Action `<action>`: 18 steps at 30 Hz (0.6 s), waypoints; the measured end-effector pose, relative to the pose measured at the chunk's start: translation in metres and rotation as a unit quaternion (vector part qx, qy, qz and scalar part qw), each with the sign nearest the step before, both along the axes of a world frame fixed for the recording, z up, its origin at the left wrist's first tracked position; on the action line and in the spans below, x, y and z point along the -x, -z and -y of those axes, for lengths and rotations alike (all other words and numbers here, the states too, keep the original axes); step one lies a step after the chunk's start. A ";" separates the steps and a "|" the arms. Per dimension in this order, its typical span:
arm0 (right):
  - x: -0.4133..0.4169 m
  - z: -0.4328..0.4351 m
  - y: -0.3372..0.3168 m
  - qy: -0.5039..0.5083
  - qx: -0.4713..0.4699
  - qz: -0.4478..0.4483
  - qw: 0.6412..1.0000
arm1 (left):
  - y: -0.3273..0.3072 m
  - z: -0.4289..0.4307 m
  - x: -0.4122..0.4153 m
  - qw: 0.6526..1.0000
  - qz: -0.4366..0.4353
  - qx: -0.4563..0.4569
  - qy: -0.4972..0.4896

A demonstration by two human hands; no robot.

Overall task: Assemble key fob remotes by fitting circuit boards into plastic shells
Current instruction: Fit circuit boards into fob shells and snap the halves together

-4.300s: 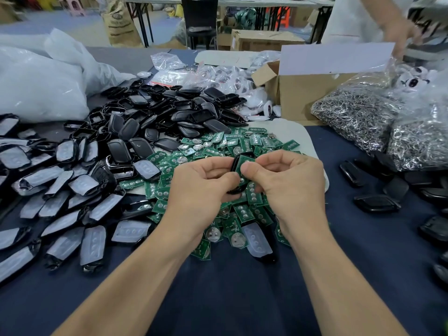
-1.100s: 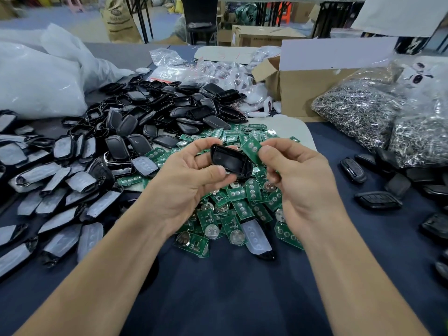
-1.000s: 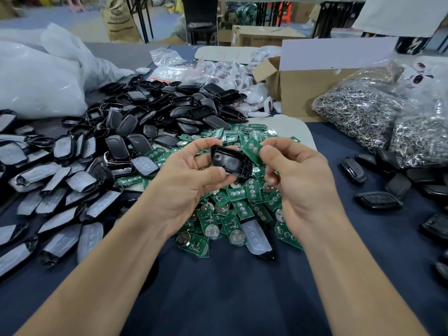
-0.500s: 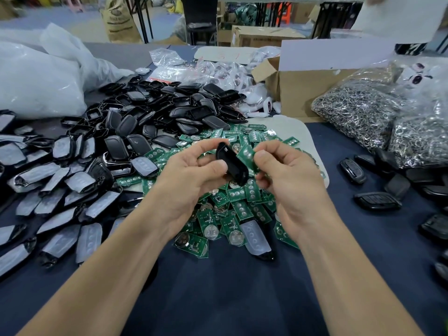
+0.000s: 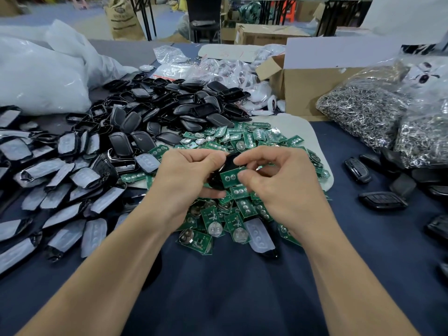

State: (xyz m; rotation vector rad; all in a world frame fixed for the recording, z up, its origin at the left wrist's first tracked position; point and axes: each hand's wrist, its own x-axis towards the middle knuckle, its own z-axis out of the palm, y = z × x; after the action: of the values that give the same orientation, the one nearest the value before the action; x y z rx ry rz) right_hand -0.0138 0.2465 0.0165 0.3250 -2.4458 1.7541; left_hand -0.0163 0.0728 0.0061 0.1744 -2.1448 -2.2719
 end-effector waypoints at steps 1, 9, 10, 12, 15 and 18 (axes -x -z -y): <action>0.000 -0.001 0.000 0.014 -0.003 -0.001 1.000 | 0.000 0.002 0.001 1.000 0.014 -0.007 0.025; -0.001 0.000 -0.001 0.071 -0.042 -0.047 0.995 | -0.001 0.011 0.000 0.991 0.002 0.019 0.135; -0.001 0.000 -0.001 0.074 -0.047 -0.056 0.995 | -0.001 0.011 -0.001 0.989 -0.003 0.025 0.142; -0.001 0.001 0.000 0.080 -0.053 -0.069 0.993 | -0.001 0.012 -0.001 0.989 -0.006 0.028 0.144; -0.001 0.002 0.001 0.086 -0.053 -0.073 0.992 | 0.001 0.012 -0.001 0.990 -0.002 0.032 0.138; 0.000 0.003 0.003 0.088 -0.051 -0.077 0.992 | 0.001 0.011 -0.001 0.991 0.004 0.035 0.133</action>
State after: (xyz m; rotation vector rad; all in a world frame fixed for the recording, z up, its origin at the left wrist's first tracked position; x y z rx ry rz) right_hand -0.0139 0.2431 0.0130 0.2364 -2.3781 1.4798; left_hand -0.0158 0.0616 0.0052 -0.1114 -2.3757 -2.3214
